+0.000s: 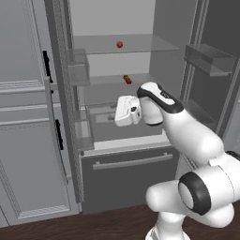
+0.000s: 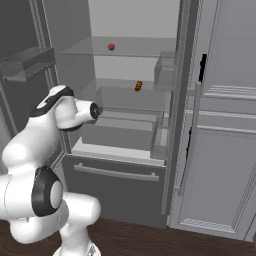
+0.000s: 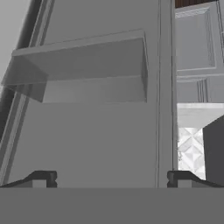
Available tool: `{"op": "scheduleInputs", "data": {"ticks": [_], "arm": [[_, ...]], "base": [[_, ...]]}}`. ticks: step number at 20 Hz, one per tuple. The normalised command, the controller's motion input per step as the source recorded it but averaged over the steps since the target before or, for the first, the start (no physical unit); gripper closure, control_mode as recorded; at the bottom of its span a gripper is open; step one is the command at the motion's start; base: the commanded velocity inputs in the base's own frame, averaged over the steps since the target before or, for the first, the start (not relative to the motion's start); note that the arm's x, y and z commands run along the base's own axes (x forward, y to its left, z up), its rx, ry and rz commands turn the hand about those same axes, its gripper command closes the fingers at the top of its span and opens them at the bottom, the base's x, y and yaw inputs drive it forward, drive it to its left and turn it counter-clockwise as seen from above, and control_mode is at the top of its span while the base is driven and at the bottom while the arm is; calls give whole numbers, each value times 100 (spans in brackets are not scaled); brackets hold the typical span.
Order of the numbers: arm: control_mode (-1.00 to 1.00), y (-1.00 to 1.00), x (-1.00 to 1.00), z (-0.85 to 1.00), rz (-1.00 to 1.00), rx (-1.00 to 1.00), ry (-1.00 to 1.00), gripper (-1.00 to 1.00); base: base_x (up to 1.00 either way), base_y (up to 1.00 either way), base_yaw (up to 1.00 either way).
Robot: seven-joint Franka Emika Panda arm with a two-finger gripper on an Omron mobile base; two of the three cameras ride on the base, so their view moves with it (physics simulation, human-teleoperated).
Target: Take the strawberry from the fridge and place it on top of the pancake, located on the dining counter.
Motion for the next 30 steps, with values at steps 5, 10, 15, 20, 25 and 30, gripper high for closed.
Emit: {"op": "scheduleInputs", "data": {"ticks": [5,10,15,20,25,30], "arm": [[-100,-100,-2,0,4,-21,5,-100],[-100,-99,-2,0,30,-26,-10,-100],[-100,-90,-34,-15,43,-38,-21,-100],[-100,-52,-50,-21,41,-50,-20,-100],[-100,-25,-49,-21,35,-58,-13,-100],[-100,-10,-46,5,45,-39,-22,-100]], "base": [[0,0,0],[0,0,0],[0,0,0],[0,0,0],[0,0,0],[0,0,0]]}}
